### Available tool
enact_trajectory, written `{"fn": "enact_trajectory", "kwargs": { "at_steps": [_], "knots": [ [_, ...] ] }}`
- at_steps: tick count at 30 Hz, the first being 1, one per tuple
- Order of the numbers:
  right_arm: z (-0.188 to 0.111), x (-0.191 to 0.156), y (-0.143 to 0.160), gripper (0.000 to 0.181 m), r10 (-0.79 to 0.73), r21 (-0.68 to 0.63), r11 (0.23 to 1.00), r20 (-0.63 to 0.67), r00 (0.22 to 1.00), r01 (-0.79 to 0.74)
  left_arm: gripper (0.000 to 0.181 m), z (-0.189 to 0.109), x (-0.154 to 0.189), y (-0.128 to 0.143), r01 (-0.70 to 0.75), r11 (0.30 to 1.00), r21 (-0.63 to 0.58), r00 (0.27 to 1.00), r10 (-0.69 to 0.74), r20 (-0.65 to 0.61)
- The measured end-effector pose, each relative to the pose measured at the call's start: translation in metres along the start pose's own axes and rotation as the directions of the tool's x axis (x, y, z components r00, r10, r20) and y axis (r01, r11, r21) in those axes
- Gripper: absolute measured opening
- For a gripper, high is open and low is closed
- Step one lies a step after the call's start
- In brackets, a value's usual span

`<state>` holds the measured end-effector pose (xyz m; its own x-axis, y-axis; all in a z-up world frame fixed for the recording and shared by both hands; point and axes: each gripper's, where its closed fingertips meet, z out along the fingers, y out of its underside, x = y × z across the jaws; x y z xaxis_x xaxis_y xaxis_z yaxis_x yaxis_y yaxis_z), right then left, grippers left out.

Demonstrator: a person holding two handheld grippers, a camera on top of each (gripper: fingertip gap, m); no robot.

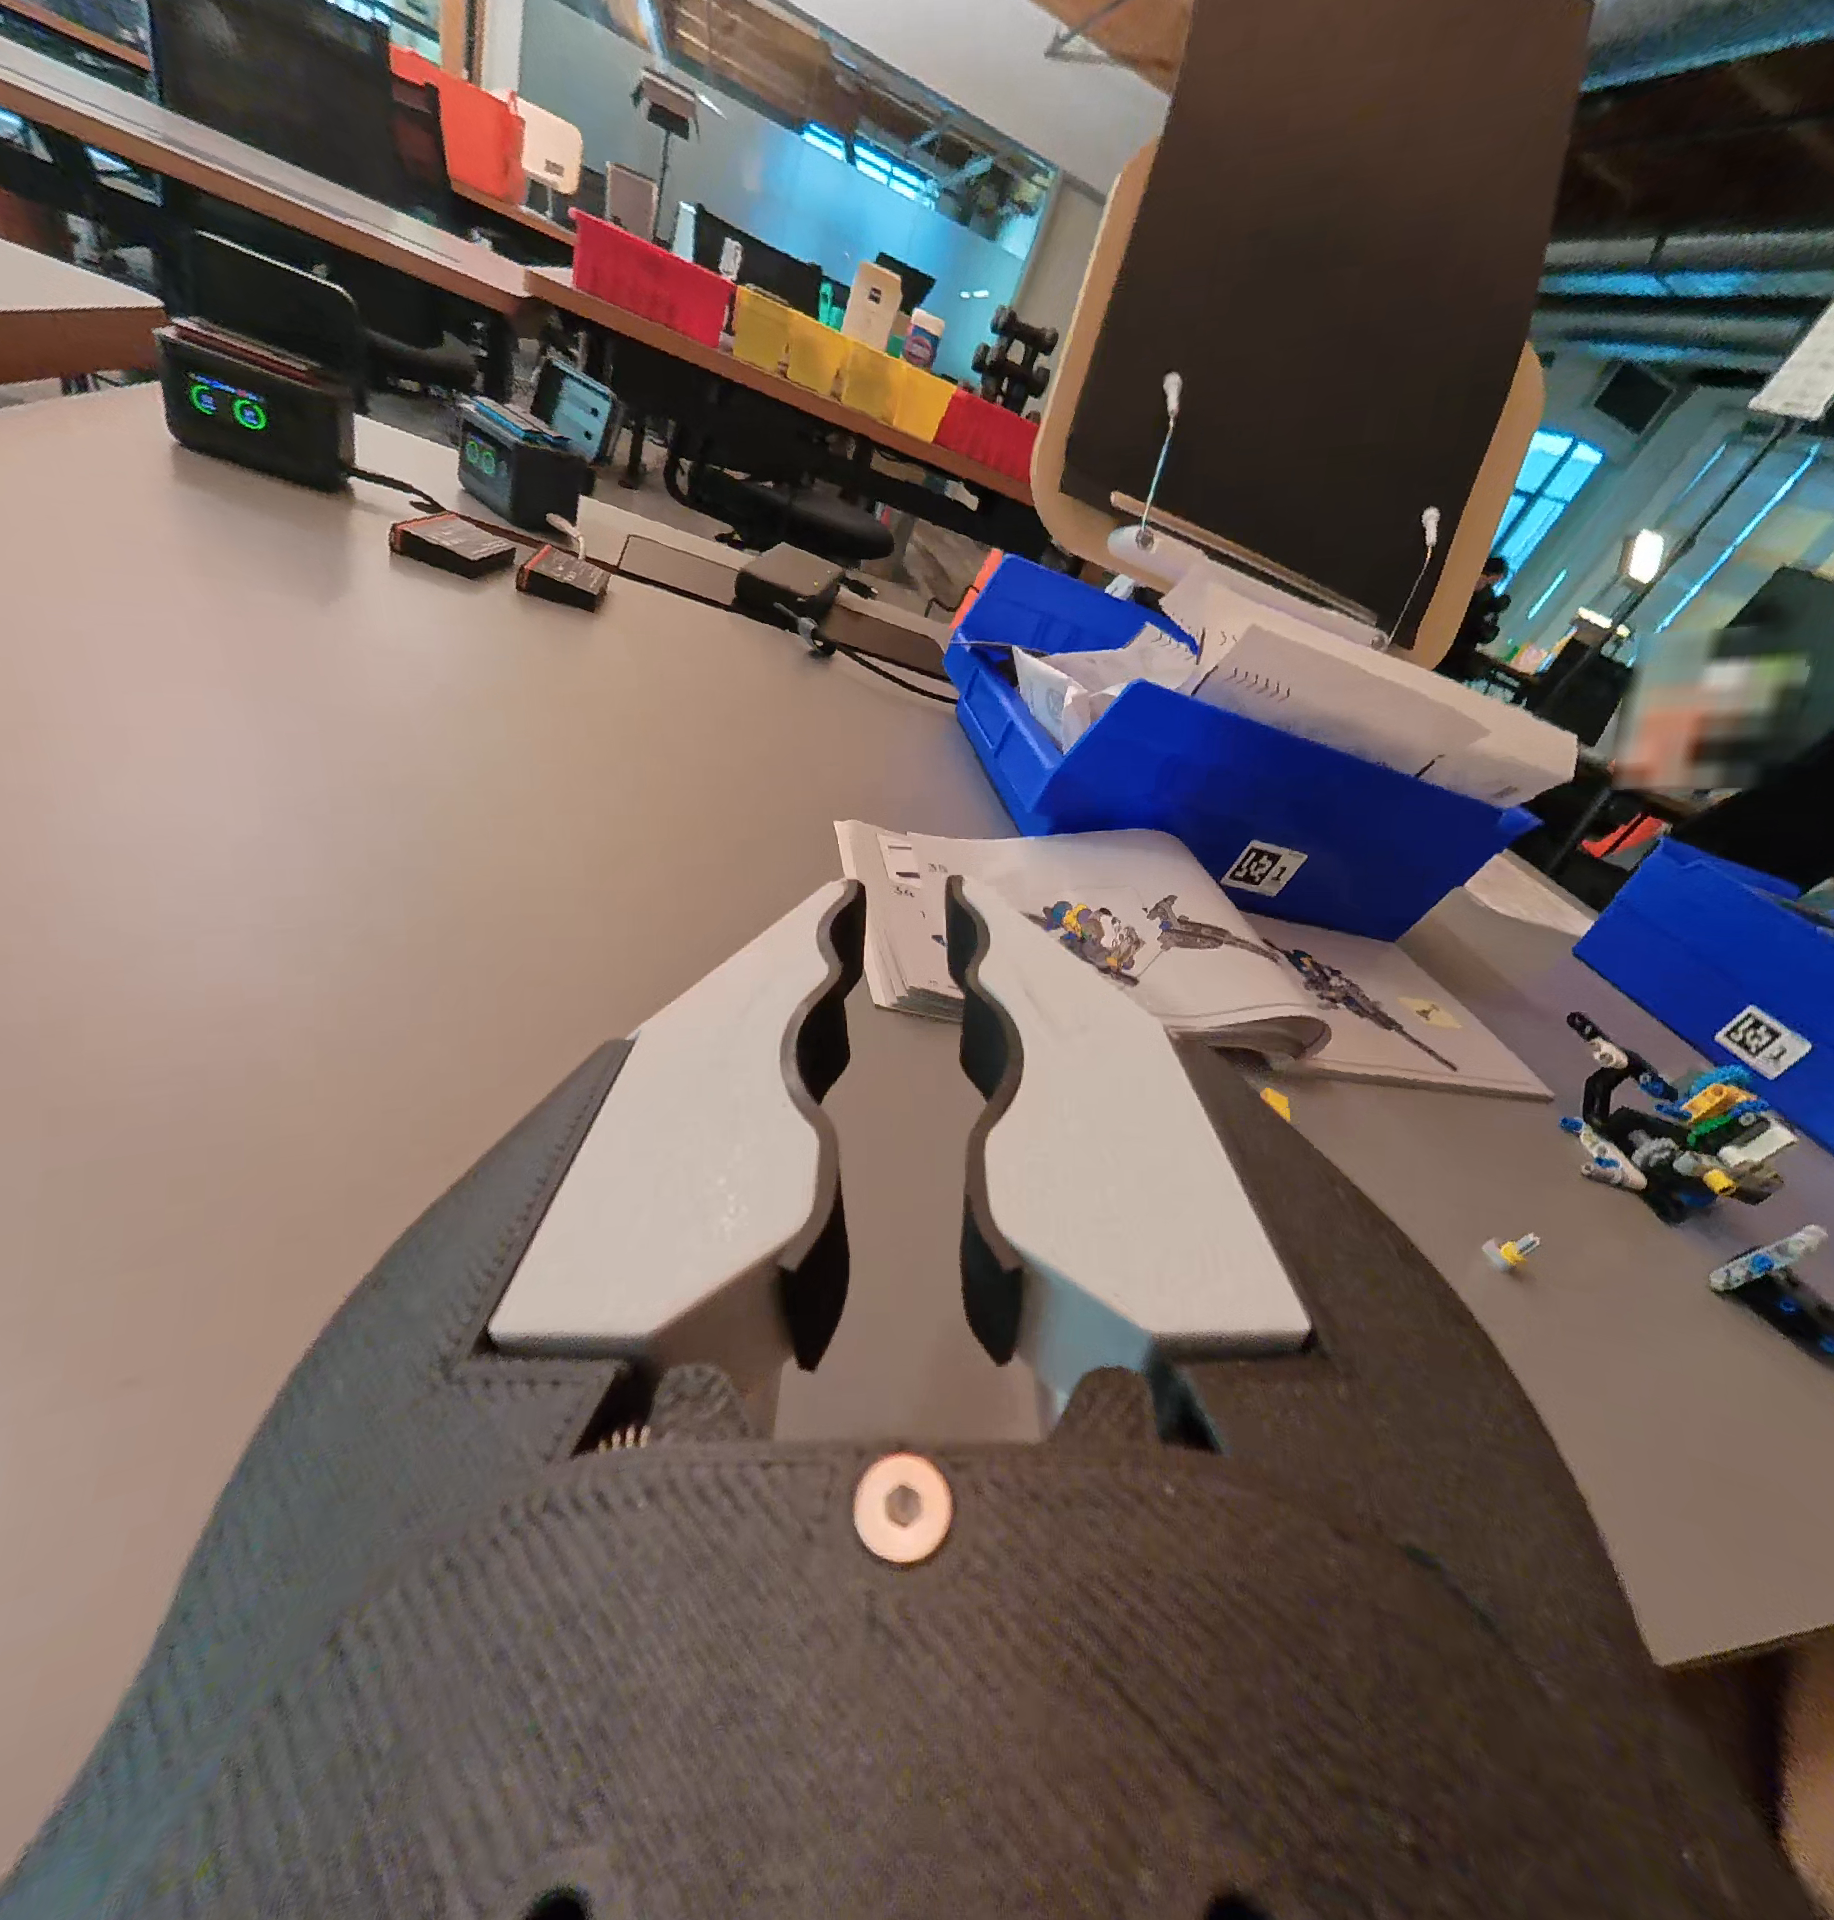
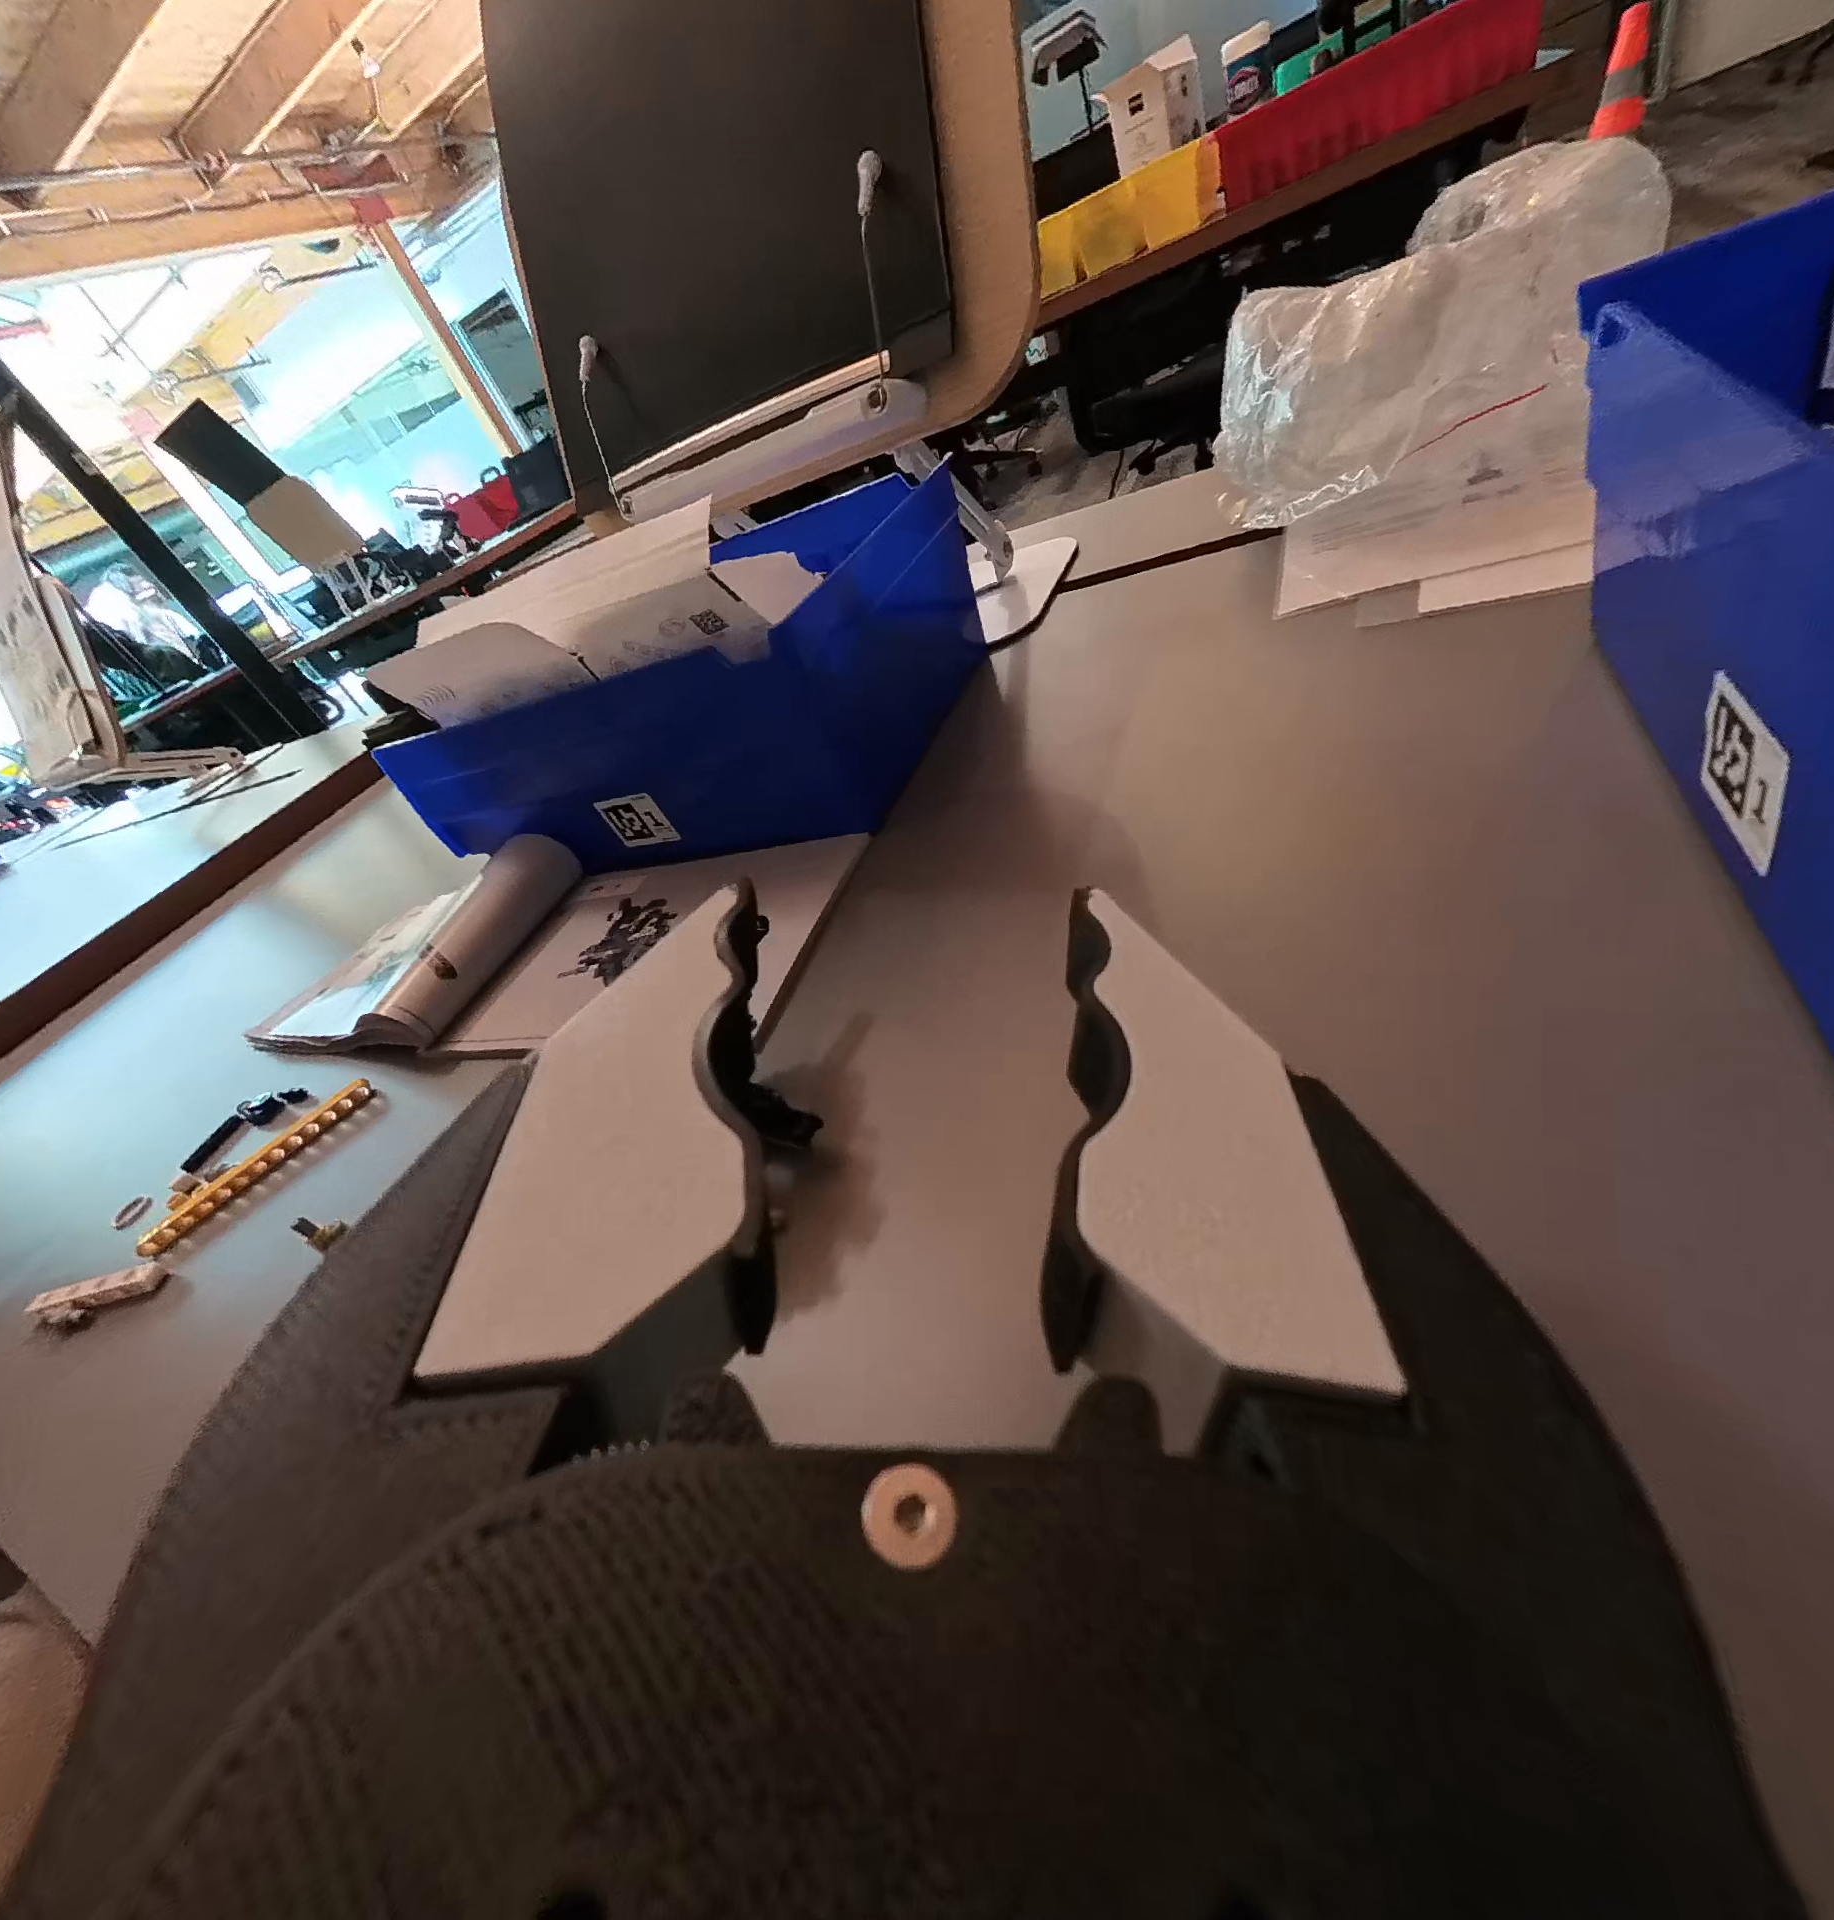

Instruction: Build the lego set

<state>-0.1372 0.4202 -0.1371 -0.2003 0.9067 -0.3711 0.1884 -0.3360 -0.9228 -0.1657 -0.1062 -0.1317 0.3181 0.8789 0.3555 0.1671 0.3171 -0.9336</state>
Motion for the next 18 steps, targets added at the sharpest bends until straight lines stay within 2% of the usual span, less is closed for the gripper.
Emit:
{"fn": "enact_trajectory", "kwargs": {
  "at_steps": [12,18],
  "knots": [
    [0.004,0.0,0.002,0.058,0.046,-0.012,0.999,0.021,0.999,-0.045,0.013,0.01,0.013,0.006,-0.006,0.999,-0.042,0.998,0.004,-0.062],
    [0.002,0.004,0.0,0.059,0.115,0.0,0.993,0.035,0.993,-0.115,0.014,0.008,0.019,0.007,-0.022,0.999,-0.036,0.997,0.02,-0.07]
  ]
}}
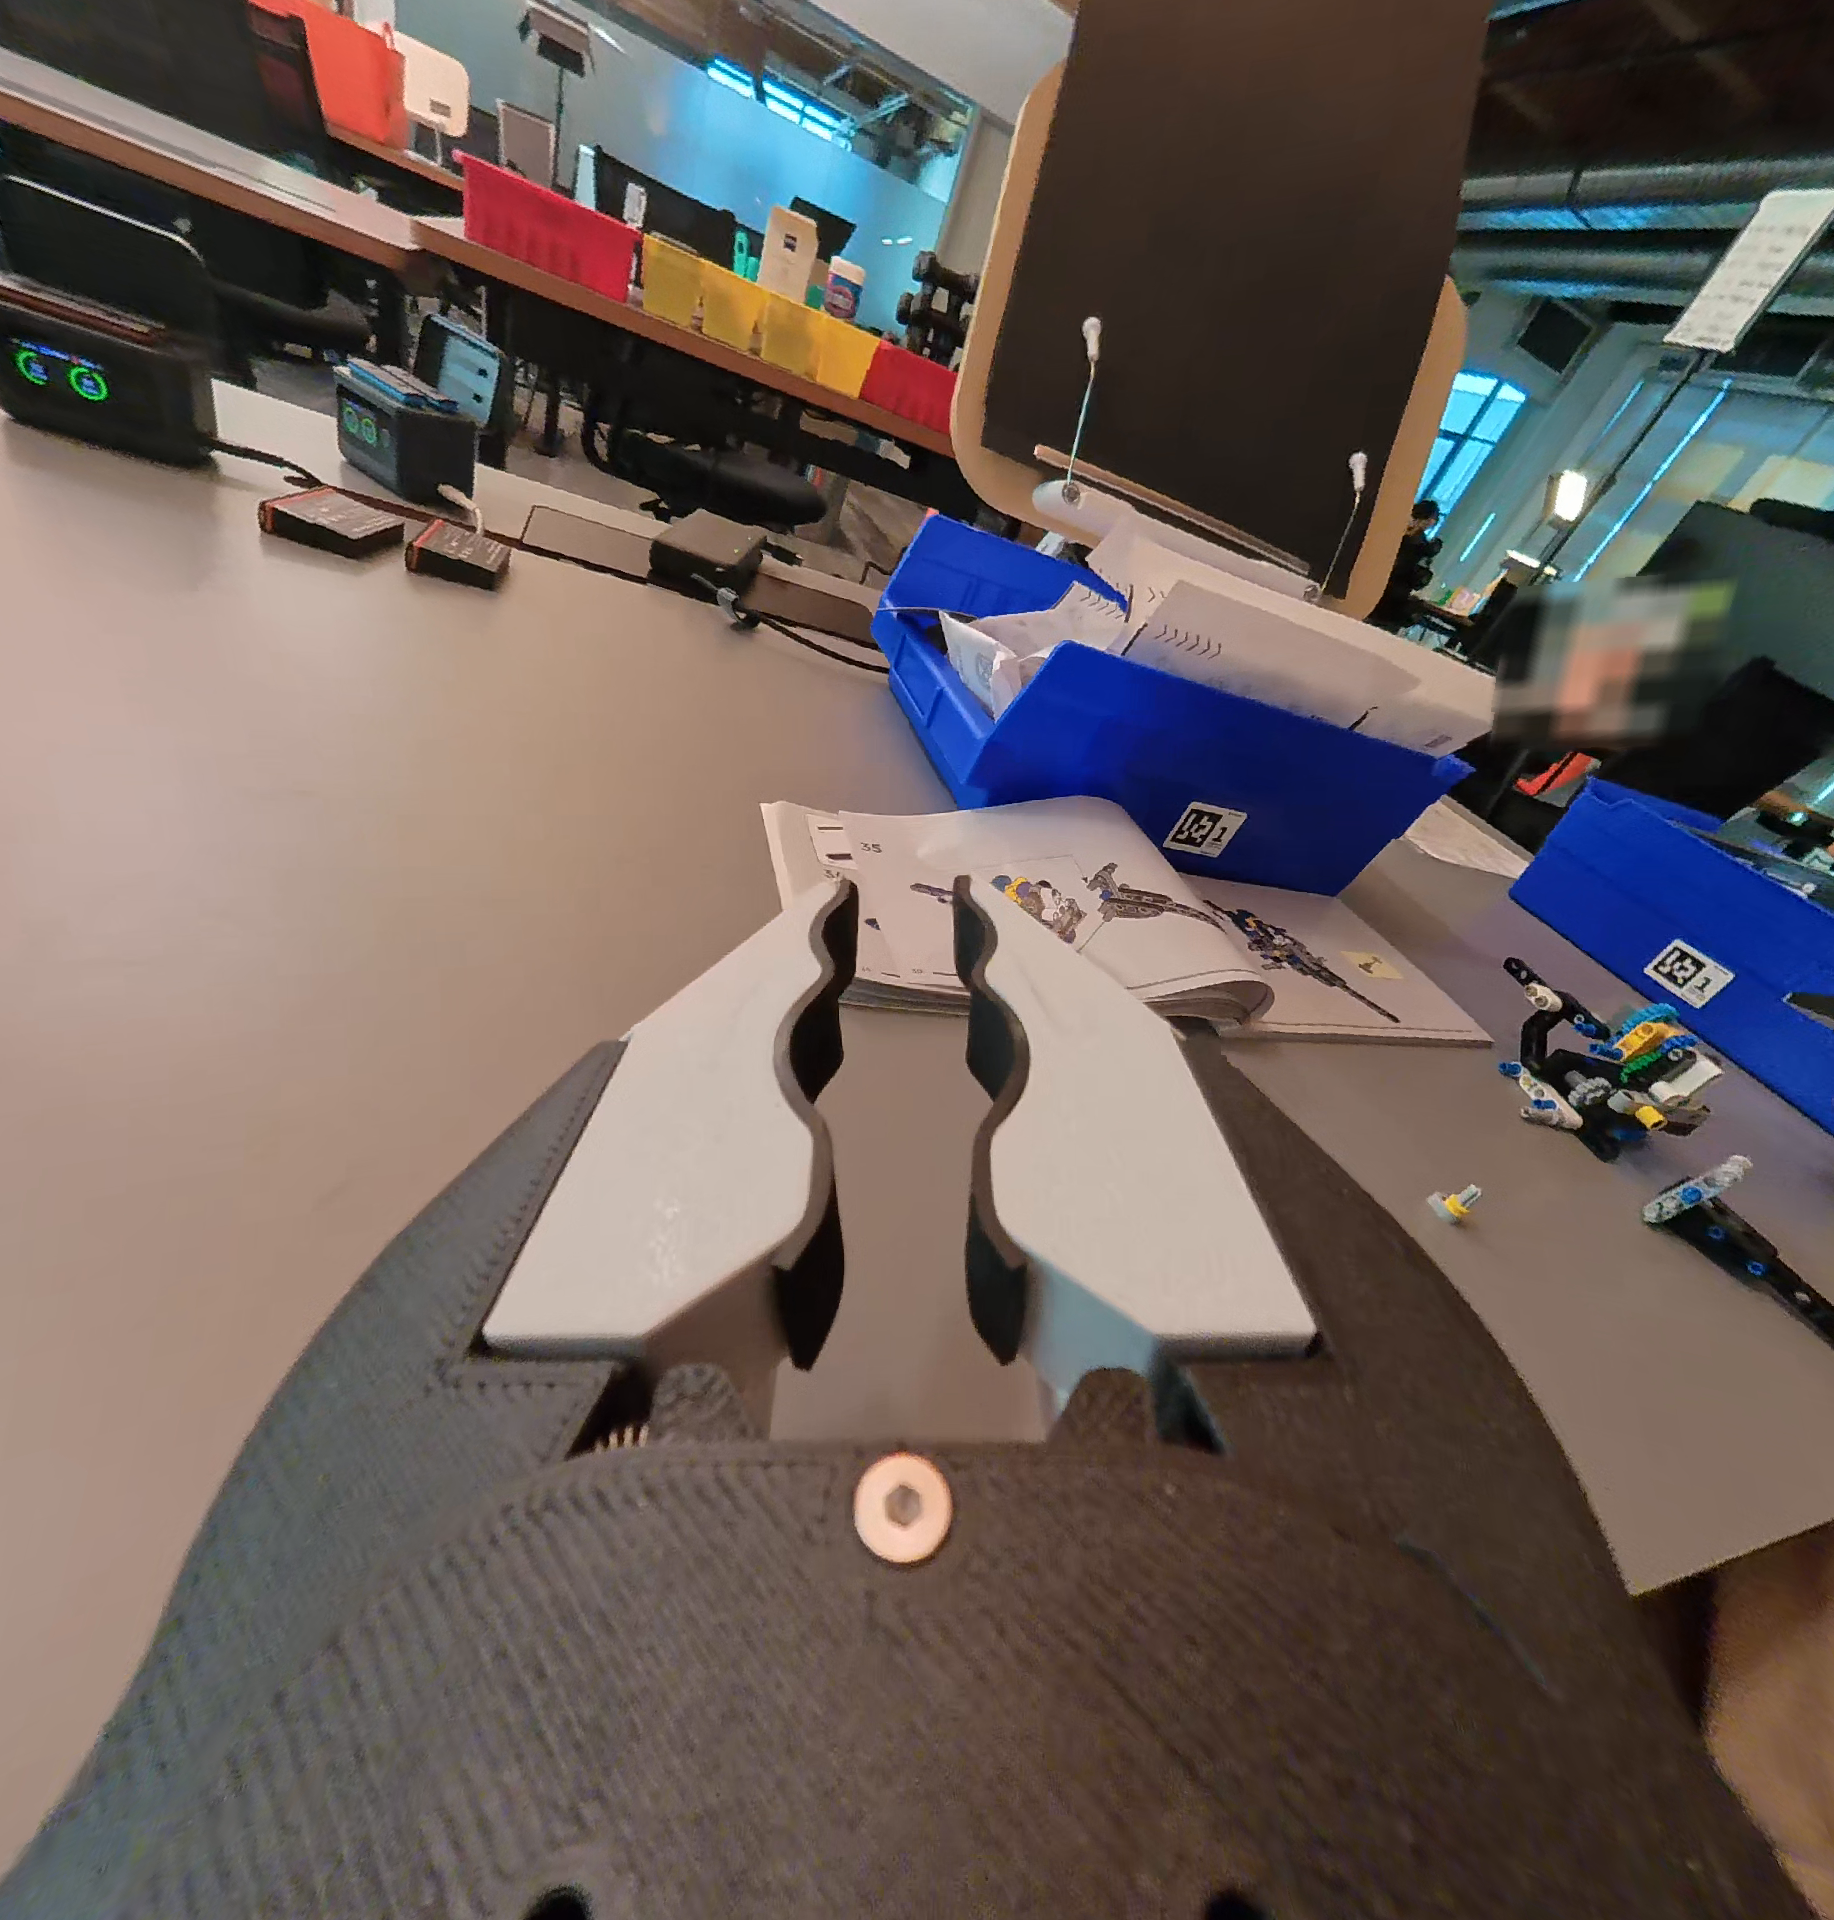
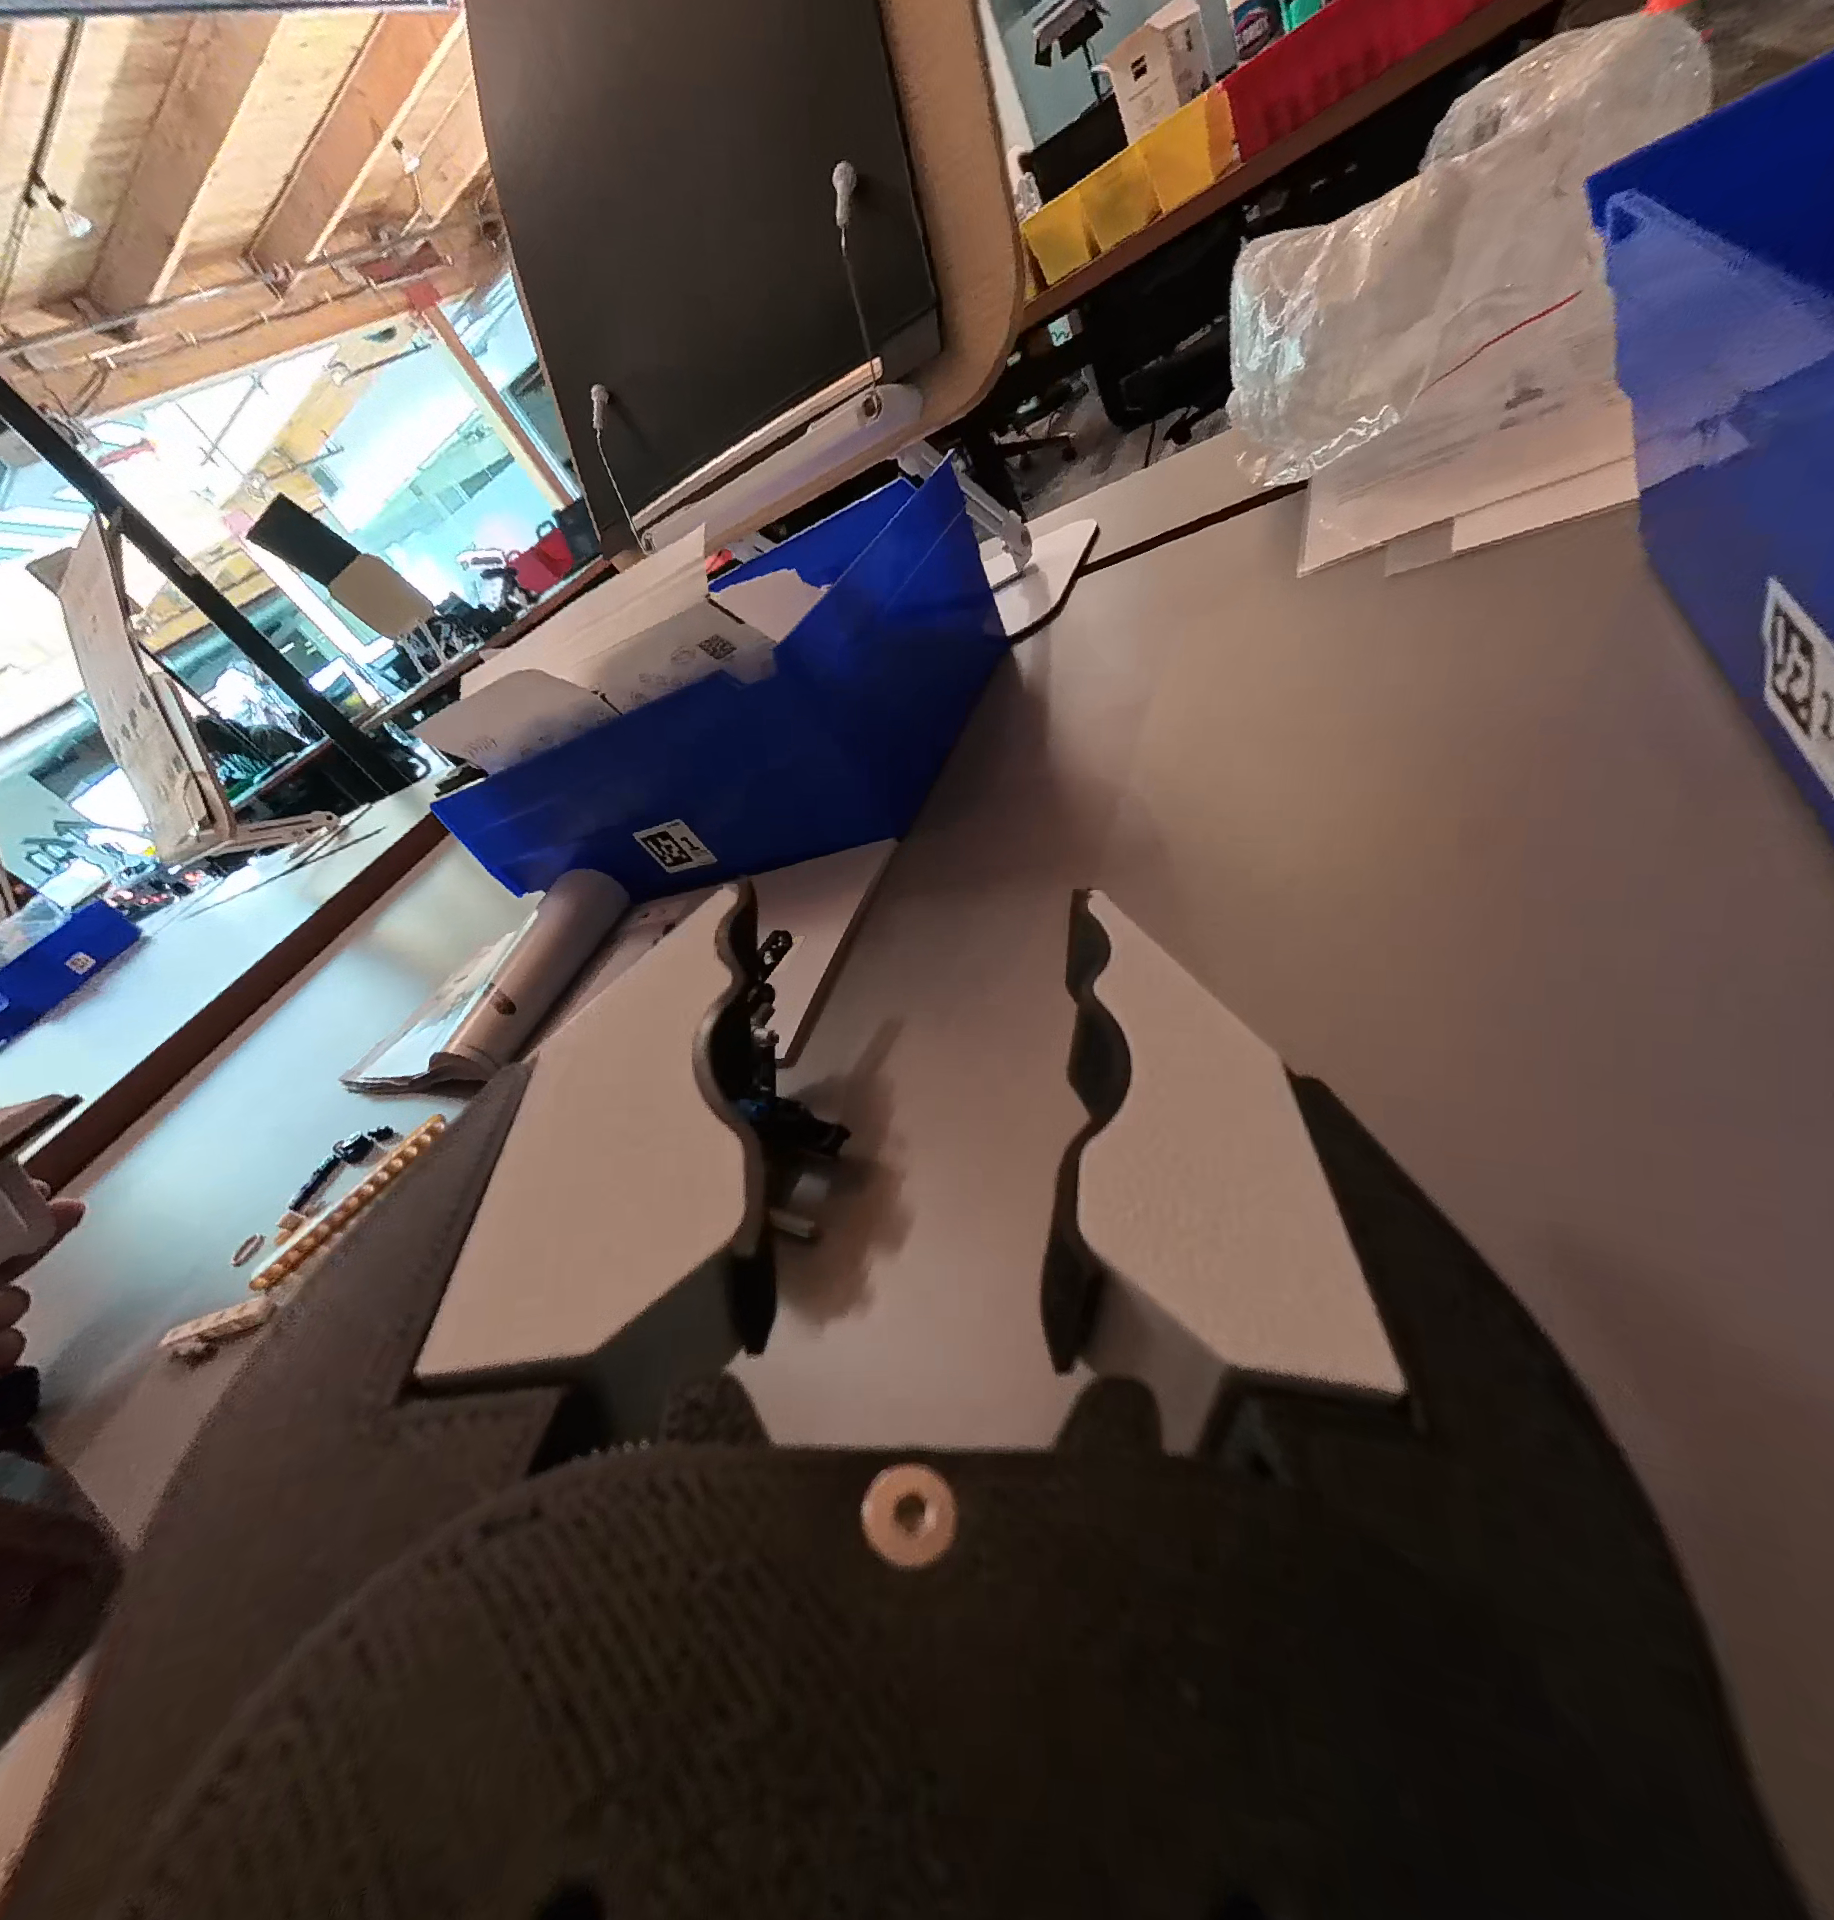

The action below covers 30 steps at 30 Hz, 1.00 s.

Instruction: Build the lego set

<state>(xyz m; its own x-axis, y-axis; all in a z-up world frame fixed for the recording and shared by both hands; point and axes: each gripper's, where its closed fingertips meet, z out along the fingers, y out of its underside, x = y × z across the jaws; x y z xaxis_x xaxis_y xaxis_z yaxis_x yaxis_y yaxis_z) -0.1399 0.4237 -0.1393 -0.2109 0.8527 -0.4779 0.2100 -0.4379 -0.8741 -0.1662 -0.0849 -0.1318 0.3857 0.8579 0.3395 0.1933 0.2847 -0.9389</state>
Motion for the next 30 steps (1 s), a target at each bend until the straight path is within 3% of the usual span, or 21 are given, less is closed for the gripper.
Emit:
{"fn": "enact_trajectory", "kwargs": {
  "at_steps": [30],
  "knots": [
    [0.0041,-0.0092,0.0091,0.059,-0.039,-0.046,0.998,0.007,0.999,0.039,0.016,0.0002,0.0076,0.0051,0.005,1.0,-0.02,1.0,-0.006,-0.025]
  ]
}}
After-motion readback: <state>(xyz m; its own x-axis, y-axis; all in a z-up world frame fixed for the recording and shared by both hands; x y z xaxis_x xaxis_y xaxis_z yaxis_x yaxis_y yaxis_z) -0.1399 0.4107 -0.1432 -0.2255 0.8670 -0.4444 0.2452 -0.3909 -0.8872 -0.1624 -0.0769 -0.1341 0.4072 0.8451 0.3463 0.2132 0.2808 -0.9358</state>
